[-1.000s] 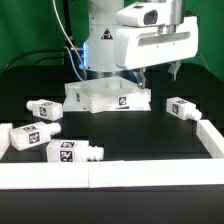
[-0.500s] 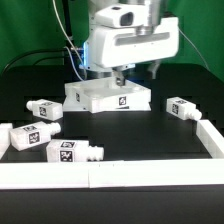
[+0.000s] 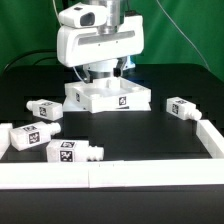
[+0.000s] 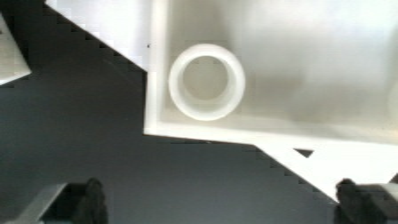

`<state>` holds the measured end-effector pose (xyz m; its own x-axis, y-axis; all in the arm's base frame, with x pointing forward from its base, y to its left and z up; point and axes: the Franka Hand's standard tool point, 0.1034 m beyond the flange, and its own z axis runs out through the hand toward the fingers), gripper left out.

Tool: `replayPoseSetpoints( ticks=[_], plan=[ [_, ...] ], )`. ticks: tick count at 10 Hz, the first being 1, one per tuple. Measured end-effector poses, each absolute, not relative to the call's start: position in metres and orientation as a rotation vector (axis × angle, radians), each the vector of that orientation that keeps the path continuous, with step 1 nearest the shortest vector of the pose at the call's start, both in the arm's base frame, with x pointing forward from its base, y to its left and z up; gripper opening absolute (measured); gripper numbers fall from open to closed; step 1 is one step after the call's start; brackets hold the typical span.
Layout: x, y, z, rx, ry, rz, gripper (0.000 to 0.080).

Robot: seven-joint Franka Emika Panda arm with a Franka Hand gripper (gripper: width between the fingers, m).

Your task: Assemble one leg

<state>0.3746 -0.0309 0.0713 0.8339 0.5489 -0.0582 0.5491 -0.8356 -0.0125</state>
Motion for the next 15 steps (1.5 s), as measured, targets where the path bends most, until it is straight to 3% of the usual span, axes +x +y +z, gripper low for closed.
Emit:
replayPoseSetpoints(
  ticks=[2,7,11,13,14,15],
  plan=[
    [0.372,-0.034,0.068,3.011,0.885,-0.102,0.0649],
    [0.322,-0.09,0.018,3.034,0.808,-0.18,0.0649],
    [0.326,-0.096,0.007,3.03,0.802,-0.179,0.0649],
    [0.326,-0.096,0.007,3.029,0.806,-0.18,0.0385],
    [0.327,-0.096,0.007,3.029,0.806,-0.18,0.0385],
    [0.326,-0.096,0.007,3.029,0.806,-0.18,0.0203]
  ],
)
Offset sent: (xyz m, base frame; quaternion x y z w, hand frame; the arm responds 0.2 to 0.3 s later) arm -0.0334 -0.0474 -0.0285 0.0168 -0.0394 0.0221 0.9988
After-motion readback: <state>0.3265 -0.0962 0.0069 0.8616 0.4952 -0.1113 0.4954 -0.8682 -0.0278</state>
